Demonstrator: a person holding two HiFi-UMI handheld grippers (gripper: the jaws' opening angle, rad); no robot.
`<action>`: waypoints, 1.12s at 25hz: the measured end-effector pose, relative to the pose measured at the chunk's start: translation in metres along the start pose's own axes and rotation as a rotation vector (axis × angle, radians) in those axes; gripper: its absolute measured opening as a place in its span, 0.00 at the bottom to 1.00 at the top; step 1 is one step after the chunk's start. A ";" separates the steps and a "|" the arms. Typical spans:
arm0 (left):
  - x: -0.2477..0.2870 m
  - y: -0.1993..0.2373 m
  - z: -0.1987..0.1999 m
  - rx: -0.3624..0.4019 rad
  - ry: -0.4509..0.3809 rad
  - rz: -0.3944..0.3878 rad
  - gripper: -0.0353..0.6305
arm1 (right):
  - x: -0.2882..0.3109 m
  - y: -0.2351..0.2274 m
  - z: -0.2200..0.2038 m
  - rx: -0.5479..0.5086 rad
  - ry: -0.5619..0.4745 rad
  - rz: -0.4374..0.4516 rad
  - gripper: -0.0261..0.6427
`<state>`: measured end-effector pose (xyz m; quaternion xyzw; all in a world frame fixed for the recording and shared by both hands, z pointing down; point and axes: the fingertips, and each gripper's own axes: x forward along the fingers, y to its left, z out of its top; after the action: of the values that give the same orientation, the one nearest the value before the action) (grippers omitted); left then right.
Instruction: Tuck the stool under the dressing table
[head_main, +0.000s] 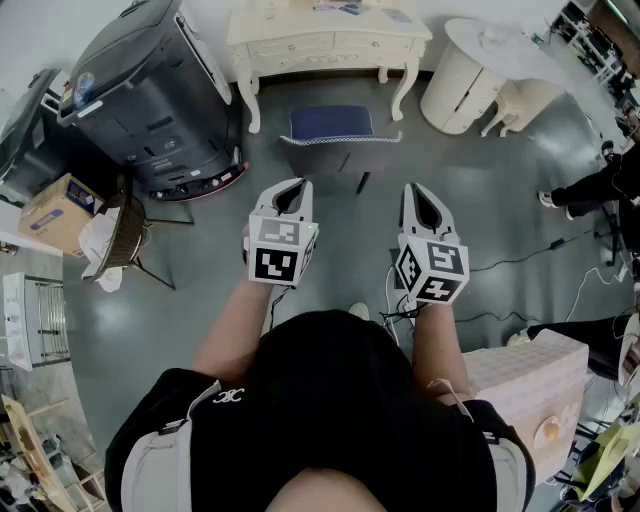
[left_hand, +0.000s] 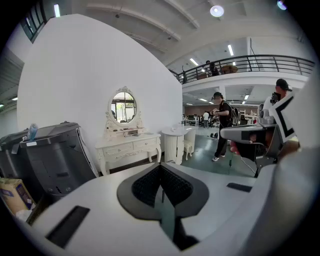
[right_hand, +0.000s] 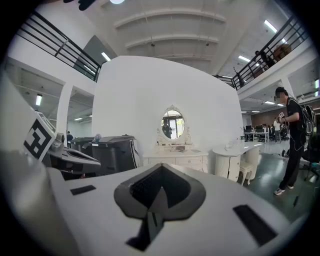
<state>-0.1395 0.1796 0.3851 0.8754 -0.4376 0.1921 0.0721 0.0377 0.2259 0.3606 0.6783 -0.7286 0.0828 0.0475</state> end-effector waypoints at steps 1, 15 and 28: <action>0.002 -0.001 0.002 0.000 -0.002 0.002 0.06 | 0.000 -0.002 0.001 -0.001 -0.004 0.002 0.05; 0.011 -0.023 0.005 -0.013 0.013 0.015 0.06 | -0.008 -0.021 -0.006 0.042 -0.013 0.003 0.05; 0.031 -0.067 -0.006 -0.004 0.085 0.047 0.06 | -0.022 -0.066 -0.020 -0.010 0.023 0.021 0.05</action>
<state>-0.0711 0.1991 0.4062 0.8559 -0.4550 0.2298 0.0877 0.1038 0.2464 0.3799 0.6693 -0.7355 0.0875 0.0581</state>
